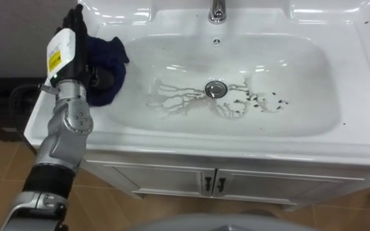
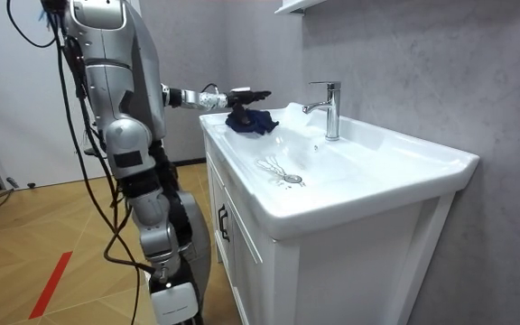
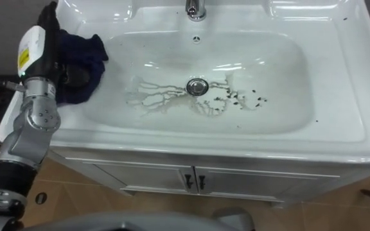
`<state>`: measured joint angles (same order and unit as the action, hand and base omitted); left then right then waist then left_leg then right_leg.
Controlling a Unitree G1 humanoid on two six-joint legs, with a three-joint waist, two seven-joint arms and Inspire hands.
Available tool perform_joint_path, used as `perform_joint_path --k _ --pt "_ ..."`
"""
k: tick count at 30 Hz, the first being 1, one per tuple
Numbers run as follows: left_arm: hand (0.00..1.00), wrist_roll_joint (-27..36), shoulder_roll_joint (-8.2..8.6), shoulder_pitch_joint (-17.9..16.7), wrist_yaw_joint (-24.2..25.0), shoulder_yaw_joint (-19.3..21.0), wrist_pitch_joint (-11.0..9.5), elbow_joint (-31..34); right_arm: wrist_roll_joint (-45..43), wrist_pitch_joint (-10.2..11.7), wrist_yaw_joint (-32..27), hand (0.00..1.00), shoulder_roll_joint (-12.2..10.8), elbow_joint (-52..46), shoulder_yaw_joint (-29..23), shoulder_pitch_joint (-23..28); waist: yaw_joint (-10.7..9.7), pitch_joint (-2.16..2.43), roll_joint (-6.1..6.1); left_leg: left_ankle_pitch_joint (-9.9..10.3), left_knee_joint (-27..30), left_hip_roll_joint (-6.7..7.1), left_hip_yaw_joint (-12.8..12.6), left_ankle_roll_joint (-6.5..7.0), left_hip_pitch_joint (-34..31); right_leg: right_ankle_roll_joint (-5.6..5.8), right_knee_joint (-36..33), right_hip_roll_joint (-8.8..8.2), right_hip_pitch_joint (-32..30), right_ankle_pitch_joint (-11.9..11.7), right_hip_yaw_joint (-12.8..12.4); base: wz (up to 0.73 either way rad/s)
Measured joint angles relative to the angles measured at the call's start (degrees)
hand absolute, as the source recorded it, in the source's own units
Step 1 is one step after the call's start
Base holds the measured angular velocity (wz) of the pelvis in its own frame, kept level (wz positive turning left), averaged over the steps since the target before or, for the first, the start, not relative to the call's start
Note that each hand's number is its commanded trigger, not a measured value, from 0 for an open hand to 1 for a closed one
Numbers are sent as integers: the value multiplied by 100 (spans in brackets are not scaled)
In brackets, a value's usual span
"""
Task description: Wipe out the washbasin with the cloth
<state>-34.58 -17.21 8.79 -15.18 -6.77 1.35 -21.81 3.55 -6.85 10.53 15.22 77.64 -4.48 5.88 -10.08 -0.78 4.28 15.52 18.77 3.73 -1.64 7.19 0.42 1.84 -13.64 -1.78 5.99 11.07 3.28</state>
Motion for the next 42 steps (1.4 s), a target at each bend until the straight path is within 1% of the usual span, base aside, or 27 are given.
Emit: perform_joint_path --k 2,4,6,9,10,12,13,16,19,22,24,25,28,29,30,33,36,38,40,42 --pt "0 -151 -7 0 272 -164 7 51 -14 -12 76 0 -2 -4 -5 -72 -113 17 28 3 20 5 47 4 -48 5 9 1 -28 -4 5 0" --pt "0 -272 -10 2 419 -202 14 201 -7 -15 84 0 -4 -4 -18 -97 -212 37 57 5 68 11 87 6 -152 13 13 3 -97 -10 8 6" --pt "0 -341 -50 23 469 -242 -3 323 8 -26 73 0 -3 -5 -17 -108 -225 25 60 4 99 5 83 6 -202 14 15 7 -129 -11 8 3" --pt "0 -376 -52 30 462 -241 -13 275 4 -17 8 0 -1 -5 -15 -88 -228 22 70 5 94 0 36 3 -219 20 98 8 -130 -14 -16 -8" --pt "0 -377 -53 35 458 -239 -16 171 13 -13 1 0 0 -5 -15 -82 -226 18 79 3 84 -2 23 0 -207 21 102 7 -125 -15 -16 -8" --pt "0 -374 -53 -8 448 -243 -39 -87 45 -6 8 0 2 -6 -12 -55 -202 -22 36 -5 27 -8 -9 -9 -121 21 98 7 -77 -14 -26 -9" --pt "0 -375 -53 -83 448 -244 -41 -255 38 -6 9 0 1 -6 -12 -53 -202 -4 71 -9 -8 -13 -23 -14 -64 21 97 9 -49 -14 -30 -7" --pt "0 -391 -46 -103 440 -245 -61 -638 30 -6 21 0 1 13 -33 -61 -209 -15 60 -8 -34 -18 -22 -15 17 21 100 16 8 -14 -49 -2" --pt "0 -442 -46 -53 392 -225 -133 -869 33 -28 11 0 0 3 -140 -80 -200 2 84 -8 -38 -17 -33 -16 29 21 103 25 18 -14 -119 -3" --pt "0 -601 -43 -18 327 -221 -120 -1008 37 -74 -7 0 -1 -2 -138 -80 -194 7 83 -11 -38 -28 -97 -21 29 21 103 30 2 -14 -151 -10" --pt "0 -564 -43 -16 259 -215 -125 -1092 44 -95 -63 0 -1 2 -124 -72 -177 13 81 -12 -38 -32 -122 -24 30 22 102 32 -7 -14 -156 -11" --pt "0 -561 -39 -20 207 -189 -128 -1128 68 -150 -117 0 -11 -1 -124 -61 -163 24 68 -13 -39 -30 -122 -30 31 22 102 31 -6 -14 -151 -6" --pt "0 -542 63 -20 168 8 -118 -1157 45 -286 -202 0 -39 -2 -125 -27 -92 67 -3 -21 -35 -37 -131 -44 34 22 97 35 -11 -14 -143 -2" --pt "0 -539 73 -20 146 15 -116 -1186 36 -324 -235 0 -39 -3 -125 -29 -73 88 -27 -22 -26 -39 -132 -46 34 22 97 36 -7 -14 -135 0" --pt "0 -538 79 -23 127 16 -117 -1202 30 -327 -243 0 -38 -8 -127 -29 -58 96 -37 -22 -25 -41 -132 -47 39 22 97 38 0 -14 -134 0" --pt "0 -541 118 -32 21 19 -118 -1361 8 -325 -313 0 -39 -96 -128 -28 -46 106 -74 -17 -40 -50 -131 -61 162 21 101 48 110 -14 -137 0" --pt "0 -552 137 -30 -41 36 -117 -1490 13 -319 -346 0 -40 -226 -127 -43 -36 117 -58 -10 -79 -73 -134 -74 227 -9 99 78 148 -33 -164 -3" --pt "0 -554 189 -30 -138 122 -127 -1602 3 -324 -345 0 -46 -225 -127 -70 -35 128 -49 -19 -99 -94 -139 -104 236 -22 101 96 150 -42 -153 0" --pt "0 -552 271 -31 -228 232 -122 -1671 3 -325 -345 0 -46 -224 -128 -68 -30 127 -48 -37 -142 -103 -147 -129 264 -22 103 104 154 -41 -144 -2" --pt "0 -552 275 -32 -273 249 -120 -1705 11 -330 -345 0 -46 -225 -127 -67 -4 127 -48 -55 -179 -116 -164 -157 286 -23 108 117 154 -41 -145 -7"
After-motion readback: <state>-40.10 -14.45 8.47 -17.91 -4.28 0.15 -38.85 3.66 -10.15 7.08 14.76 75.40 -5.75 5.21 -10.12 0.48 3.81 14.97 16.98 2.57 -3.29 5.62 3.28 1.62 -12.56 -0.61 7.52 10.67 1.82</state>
